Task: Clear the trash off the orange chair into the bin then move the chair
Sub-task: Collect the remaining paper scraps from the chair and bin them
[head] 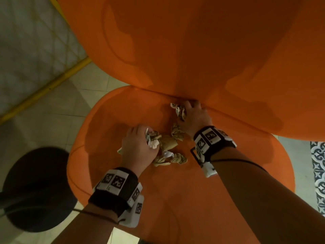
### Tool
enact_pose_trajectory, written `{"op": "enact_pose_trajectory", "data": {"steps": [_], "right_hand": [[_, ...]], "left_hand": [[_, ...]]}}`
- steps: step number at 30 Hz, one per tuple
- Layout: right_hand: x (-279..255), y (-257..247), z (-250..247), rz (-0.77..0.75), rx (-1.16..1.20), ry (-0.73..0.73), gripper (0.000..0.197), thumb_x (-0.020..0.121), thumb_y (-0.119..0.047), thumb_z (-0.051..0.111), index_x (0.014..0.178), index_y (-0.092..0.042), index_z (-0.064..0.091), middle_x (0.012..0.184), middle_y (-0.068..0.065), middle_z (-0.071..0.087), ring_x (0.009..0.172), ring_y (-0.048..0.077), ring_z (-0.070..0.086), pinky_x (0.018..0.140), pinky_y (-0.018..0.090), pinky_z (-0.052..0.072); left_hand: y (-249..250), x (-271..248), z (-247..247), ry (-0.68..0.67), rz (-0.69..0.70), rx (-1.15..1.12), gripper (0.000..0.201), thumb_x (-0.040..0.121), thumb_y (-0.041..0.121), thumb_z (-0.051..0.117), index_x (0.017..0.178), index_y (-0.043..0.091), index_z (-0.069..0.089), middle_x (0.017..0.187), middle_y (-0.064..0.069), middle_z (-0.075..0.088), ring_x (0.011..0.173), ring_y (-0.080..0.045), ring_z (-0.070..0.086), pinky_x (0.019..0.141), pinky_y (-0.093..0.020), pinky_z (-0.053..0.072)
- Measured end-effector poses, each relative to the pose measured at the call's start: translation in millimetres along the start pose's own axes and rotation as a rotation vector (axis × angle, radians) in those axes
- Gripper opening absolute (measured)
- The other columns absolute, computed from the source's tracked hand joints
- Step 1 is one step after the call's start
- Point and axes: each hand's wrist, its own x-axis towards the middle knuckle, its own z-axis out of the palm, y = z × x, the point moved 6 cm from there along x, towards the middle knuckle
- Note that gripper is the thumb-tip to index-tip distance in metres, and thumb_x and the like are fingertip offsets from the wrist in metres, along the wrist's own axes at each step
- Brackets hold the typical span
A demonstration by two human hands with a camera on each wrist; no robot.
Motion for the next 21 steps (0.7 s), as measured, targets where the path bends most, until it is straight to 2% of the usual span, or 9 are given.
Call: {"op": "enact_pose_trajectory", "data": {"steps": [2,4,6,8,10,11,13,17,21], "right_hand": [[-2,1,0,0.012,0.03,-0.004,0.057,0.088,-0.045,0.052,0.138,-0.028,0.029,0.135,0.012,0.037,0.118,0.041,0.045,0.087,0.047,0.049],[-6,4,-1,0.016,0.053,-0.007,0.055,0.089,-0.044,0.051,0.137,-0.026,0.03,0.134,0.012,0.039,0.118,0.04,0.046,0.087,0.047,0.048],[-14,9,-5,0.024,0.092,0.03,0.053,0.089,-0.044,0.051,0.134,-0.023,0.033,0.131,0.013,0.042,0.115,0.04,0.048,0.083,0.046,0.049],[-25,12,-12,0.018,0.155,0.117,0.052,0.088,-0.047,0.052,0.13,-0.023,0.036,0.124,0.011,0.044,0.109,0.038,0.051,0.077,0.044,0.051],[-40,12,-13,0.004,0.187,0.169,0.052,0.086,-0.049,0.053,0.129,-0.025,0.037,0.12,0.008,0.044,0.106,0.036,0.052,0.075,0.042,0.052],[-47,11,-10,0.005,0.182,0.166,0.053,0.086,-0.049,0.054,0.13,-0.026,0.037,0.12,0.008,0.044,0.107,0.035,0.051,0.077,0.044,0.052],[-58,11,4,0.032,0.144,0.136,0.058,0.085,-0.052,0.053,0.133,-0.027,0.034,0.122,0.008,0.042,0.109,0.035,0.048,0.082,0.049,0.051],[-65,15,29,0.089,0.033,0.106,0.069,0.085,-0.064,0.043,0.138,-0.023,0.029,0.129,0.009,0.039,0.114,0.033,0.044,0.083,0.053,0.049],[-59,15,30,0.087,0.039,0.122,0.076,0.082,-0.072,0.04,0.139,-0.023,0.027,0.13,0.01,0.038,0.114,0.033,0.043,0.082,0.052,0.05]], "left_hand": [[9,-4,-5,0.03,0.045,-0.017,0.042,0.053,0.015,0.084,0.088,0.011,0.059,0.081,-0.006,0.063,0.076,-0.029,0.059,0.061,-0.037,0.044],[19,-8,3,-0.042,0.063,0.008,0.048,0.054,0.026,0.086,0.09,0.015,0.057,0.088,-0.002,0.062,0.083,-0.025,0.058,0.063,-0.033,0.041],[26,-13,24,-0.188,0.076,0.091,0.05,0.059,0.04,0.083,0.095,0.019,0.054,0.104,0.0,0.059,0.098,-0.023,0.054,0.071,-0.033,0.04],[29,-19,46,-0.348,0.102,0.182,0.056,0.064,0.052,0.075,0.103,0.02,0.051,0.131,-0.002,0.049,0.123,-0.028,0.044,0.09,-0.045,0.043],[27,-27,64,-0.533,0.124,0.264,0.066,0.072,0.059,0.066,0.12,0.02,0.044,0.151,-0.003,0.03,0.143,-0.03,0.019,0.111,-0.058,0.023],[25,-31,70,-0.588,0.13,0.285,0.068,0.075,0.06,0.061,0.125,0.02,0.039,0.154,-0.001,0.024,0.146,-0.028,0.009,0.115,-0.059,0.012],[24,-34,72,-0.608,0.15,0.31,0.066,0.08,0.059,0.057,0.129,0.021,0.033,0.153,0.003,0.023,0.147,-0.025,0.001,0.115,-0.059,0.005],[28,-40,75,-0.562,0.167,0.325,0.062,0.077,0.053,0.062,0.125,0.02,0.038,0.15,0.003,0.028,0.145,-0.026,0.01,0.114,-0.059,0.011],[28,-45,75,-0.407,0.212,0.305,0.071,0.062,0.071,0.062,0.108,0.019,0.047,0.126,-0.002,0.058,0.125,-0.029,0.048,0.096,-0.058,0.042]]}}
